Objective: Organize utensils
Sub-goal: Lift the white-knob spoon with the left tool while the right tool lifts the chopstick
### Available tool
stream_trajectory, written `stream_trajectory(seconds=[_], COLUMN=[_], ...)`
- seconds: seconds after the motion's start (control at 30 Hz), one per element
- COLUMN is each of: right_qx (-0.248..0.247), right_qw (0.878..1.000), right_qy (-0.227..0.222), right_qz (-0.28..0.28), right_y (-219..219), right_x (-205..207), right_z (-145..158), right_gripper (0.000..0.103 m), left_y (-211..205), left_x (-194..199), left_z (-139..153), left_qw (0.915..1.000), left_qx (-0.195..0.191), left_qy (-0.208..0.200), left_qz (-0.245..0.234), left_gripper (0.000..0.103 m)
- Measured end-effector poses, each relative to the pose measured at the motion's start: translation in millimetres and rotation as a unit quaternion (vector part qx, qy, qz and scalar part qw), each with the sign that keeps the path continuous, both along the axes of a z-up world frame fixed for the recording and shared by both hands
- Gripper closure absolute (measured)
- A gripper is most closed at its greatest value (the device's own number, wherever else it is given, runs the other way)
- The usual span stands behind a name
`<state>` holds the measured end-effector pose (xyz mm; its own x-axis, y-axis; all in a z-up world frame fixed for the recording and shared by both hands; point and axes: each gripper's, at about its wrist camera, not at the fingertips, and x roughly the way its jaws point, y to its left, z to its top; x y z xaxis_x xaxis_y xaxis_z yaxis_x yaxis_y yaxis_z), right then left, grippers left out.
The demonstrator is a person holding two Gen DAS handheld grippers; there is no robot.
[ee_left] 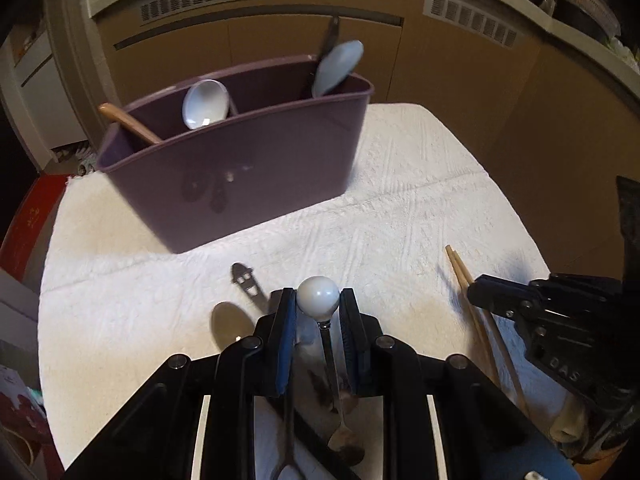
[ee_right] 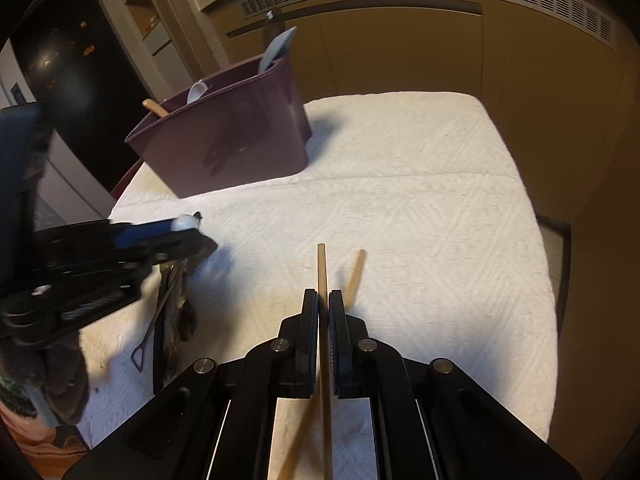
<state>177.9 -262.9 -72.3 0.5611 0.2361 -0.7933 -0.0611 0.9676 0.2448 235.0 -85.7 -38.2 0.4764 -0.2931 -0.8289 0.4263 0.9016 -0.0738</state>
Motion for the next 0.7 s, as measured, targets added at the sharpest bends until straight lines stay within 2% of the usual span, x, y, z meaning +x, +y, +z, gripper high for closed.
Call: stream_trajectory(seconds=[0.23,0.37,0.7], right_qx=[-0.022,-0.055,-0.118], right_qw=[0.998,0.996,0.988], right_qy=[0.018,0.032,0.057], right_qz=[0.049,0.069,0.080], right_y=[41.5,64.3,91.6], right_x=[12.0,21.0,40.1], right_z=[-6.9,-14.5,-23.5], right_gripper=[0.098,0.096,0.095], left_y=[60.0,73.4,97.2], left_x=[-32.4,-35.2,-37.4], left_z=[20.0,17.9,9.9], left_qw=[0.9987,0.9980,0.9954], left_qx=[-0.029,-0.038,-0.074], left_qy=[-0.017,-0.013,-0.001], left_qz=[0.038,0.049,0.060], left_gripper=[0.084,0.084,0.083])
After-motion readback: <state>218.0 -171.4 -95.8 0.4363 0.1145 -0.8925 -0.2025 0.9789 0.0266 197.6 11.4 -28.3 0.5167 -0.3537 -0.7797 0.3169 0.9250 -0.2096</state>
